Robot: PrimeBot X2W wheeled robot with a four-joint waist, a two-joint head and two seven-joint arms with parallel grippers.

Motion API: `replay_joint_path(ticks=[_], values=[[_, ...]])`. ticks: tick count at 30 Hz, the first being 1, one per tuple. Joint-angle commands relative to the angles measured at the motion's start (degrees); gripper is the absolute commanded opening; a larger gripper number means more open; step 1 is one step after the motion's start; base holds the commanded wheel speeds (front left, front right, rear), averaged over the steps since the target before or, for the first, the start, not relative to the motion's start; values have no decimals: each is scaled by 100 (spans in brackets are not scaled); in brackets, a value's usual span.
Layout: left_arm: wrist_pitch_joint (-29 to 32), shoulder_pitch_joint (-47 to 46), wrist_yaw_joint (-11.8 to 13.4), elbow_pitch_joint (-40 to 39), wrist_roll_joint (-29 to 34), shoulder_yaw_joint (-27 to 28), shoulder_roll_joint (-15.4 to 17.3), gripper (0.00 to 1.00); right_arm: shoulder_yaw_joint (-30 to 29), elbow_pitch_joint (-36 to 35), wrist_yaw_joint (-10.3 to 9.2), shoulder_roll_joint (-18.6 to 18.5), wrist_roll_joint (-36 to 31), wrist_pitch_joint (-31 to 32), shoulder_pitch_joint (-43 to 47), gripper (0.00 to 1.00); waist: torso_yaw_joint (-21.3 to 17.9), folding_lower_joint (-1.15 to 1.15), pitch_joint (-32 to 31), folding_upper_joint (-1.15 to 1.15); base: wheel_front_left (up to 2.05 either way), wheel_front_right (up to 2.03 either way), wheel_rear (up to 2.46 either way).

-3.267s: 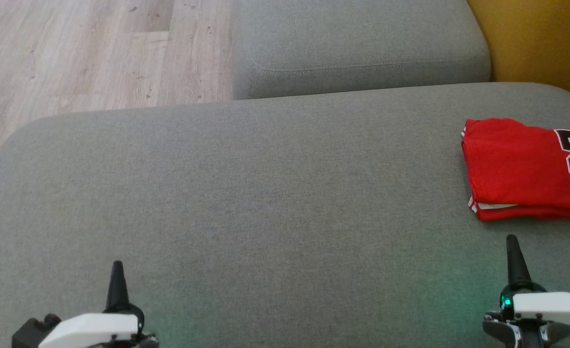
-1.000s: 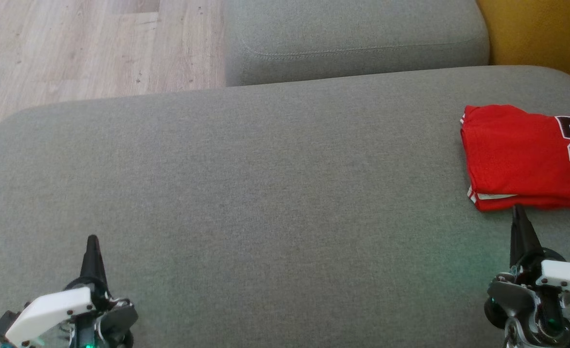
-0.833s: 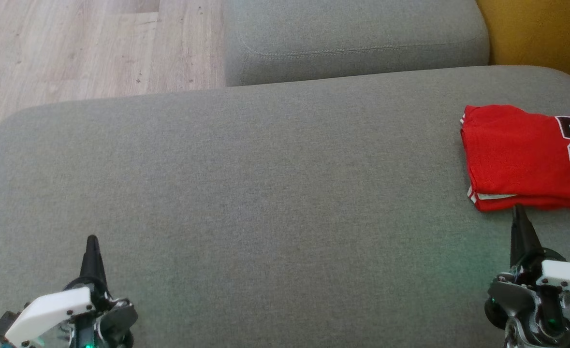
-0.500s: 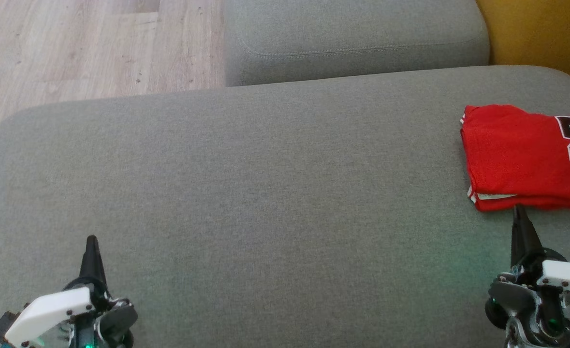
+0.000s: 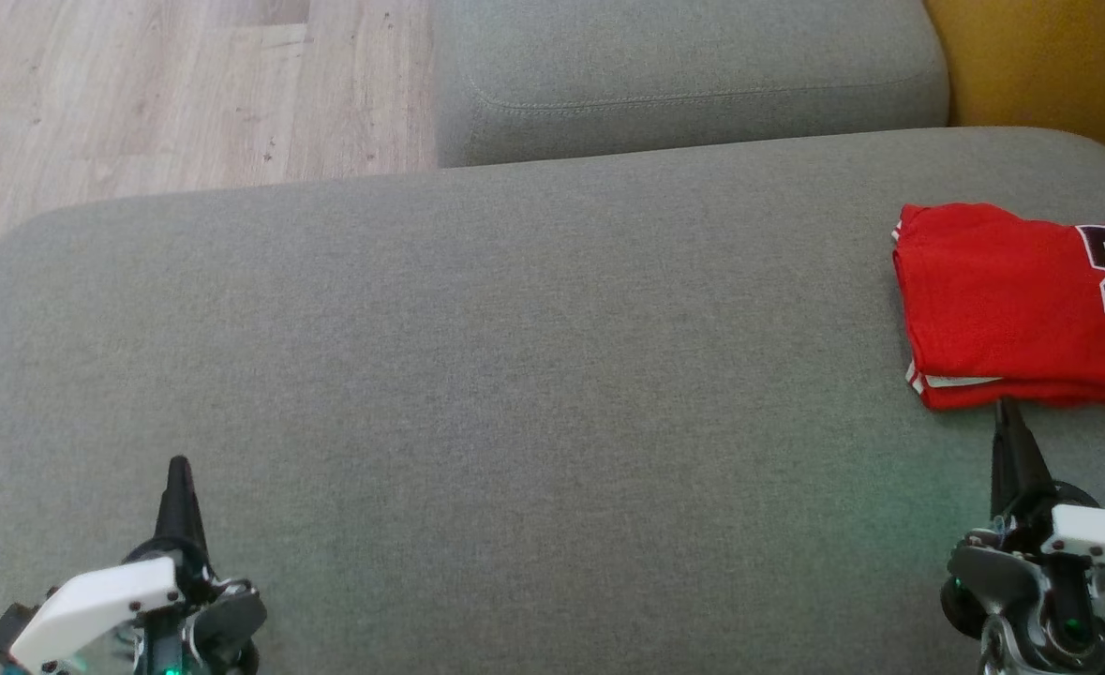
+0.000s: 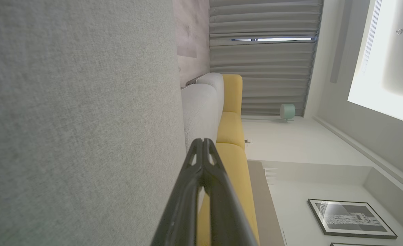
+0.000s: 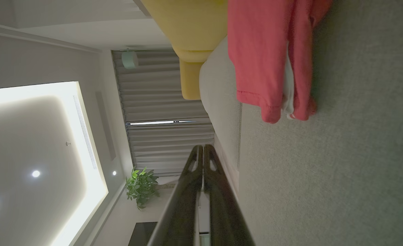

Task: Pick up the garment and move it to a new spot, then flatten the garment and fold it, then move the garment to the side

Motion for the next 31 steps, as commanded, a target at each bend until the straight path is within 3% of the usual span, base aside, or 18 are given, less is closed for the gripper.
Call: replay_joint_path(ticks=[1,31], values=[[36,-286,-38,-160,61,198,38,0,100,-179,45,-65,-37,29,-293,0,0,0,0,0,0,0,0],[64,-289,-38,-159,90,233,14,0,75,-178,45,-47,-58,49,-296,0,0,0,0,0,0,0,0]])
